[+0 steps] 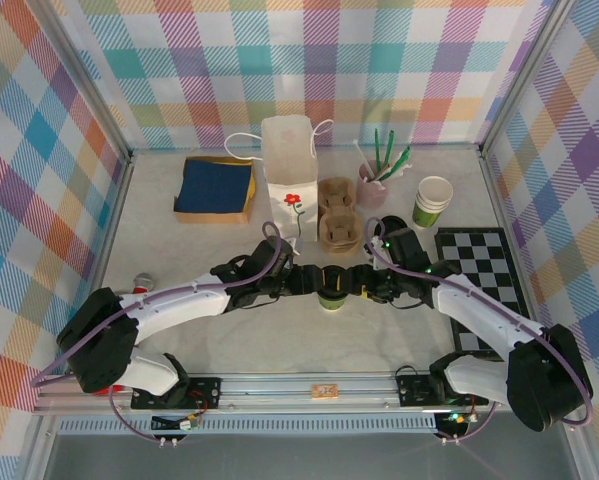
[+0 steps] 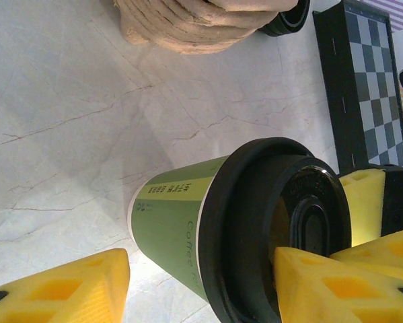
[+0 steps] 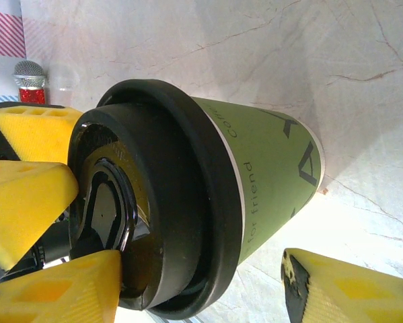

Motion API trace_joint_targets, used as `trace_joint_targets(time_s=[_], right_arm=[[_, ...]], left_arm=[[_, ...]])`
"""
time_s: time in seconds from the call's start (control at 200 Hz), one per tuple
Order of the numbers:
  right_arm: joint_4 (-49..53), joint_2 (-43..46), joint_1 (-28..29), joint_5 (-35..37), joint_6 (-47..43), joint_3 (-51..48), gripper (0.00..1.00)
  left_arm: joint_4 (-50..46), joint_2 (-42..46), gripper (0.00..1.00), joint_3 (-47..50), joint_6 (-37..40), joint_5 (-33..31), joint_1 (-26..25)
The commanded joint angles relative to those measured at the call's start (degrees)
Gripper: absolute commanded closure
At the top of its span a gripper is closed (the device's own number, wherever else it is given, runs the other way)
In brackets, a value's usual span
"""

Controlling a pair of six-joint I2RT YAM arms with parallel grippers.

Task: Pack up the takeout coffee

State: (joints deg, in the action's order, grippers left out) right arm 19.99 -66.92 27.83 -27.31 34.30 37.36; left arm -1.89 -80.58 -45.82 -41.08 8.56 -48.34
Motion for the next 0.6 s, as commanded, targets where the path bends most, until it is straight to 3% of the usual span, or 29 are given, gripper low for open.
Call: trace_joint_targets(time_s=[0.0, 0.595], right_arm=[[3.2, -2.0, 0.4, 4.4, 0.6, -3.5, 0.38], [-0.4, -2.8, -0.6, 6.5, 2.9, -9.4, 0.44]], left_arm=[[-5.3, -1.0, 0.43, 3.5, -0.3, -0.7, 0.0], [-2.8, -2.0, 0.44, 6.5, -1.3, -0.4, -0.1]])
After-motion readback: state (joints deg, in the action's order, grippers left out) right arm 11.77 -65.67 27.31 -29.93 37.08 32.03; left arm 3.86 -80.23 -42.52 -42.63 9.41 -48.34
